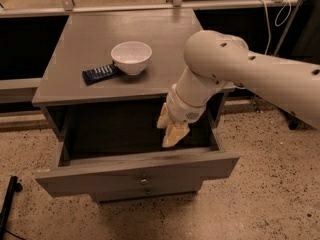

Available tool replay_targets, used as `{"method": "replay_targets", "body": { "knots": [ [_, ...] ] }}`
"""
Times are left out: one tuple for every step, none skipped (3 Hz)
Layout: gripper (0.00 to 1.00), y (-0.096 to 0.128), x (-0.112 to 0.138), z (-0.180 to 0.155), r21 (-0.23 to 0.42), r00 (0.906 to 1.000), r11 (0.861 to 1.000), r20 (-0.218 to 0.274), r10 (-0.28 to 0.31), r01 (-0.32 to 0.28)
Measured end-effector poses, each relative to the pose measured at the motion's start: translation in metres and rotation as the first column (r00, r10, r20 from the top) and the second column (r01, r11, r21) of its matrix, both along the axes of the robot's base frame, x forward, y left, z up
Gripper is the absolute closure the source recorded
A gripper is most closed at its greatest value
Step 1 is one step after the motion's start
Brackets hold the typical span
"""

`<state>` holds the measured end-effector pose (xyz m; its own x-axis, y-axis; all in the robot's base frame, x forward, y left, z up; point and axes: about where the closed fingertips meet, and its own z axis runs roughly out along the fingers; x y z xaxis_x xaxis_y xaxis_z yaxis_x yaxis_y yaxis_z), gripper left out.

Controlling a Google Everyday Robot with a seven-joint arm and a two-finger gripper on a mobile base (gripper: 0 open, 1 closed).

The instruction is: Open top drawer

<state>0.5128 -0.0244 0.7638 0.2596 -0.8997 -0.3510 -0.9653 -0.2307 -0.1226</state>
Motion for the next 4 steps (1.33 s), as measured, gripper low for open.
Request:
{"method": "replay_targets", "body": {
  "knots": [
    [0.72,0.006,0.022,-0.034,0.001,0.9988,0.999,-0.012,-0.047,0.047],
    [0.95,0.016,0.038,-0.077,-0.021,0.9941,0.994,0.019,-0.106,0.107],
    [1.00,0.022,0.038,-0.122,-0.080,0.9915,0.989,0.032,-0.126,0.128],
    [1.00,0.025,0.029,-0.142,-0.118,0.9928,0.986,0.022,-0.118,0.119]
  ]
}}
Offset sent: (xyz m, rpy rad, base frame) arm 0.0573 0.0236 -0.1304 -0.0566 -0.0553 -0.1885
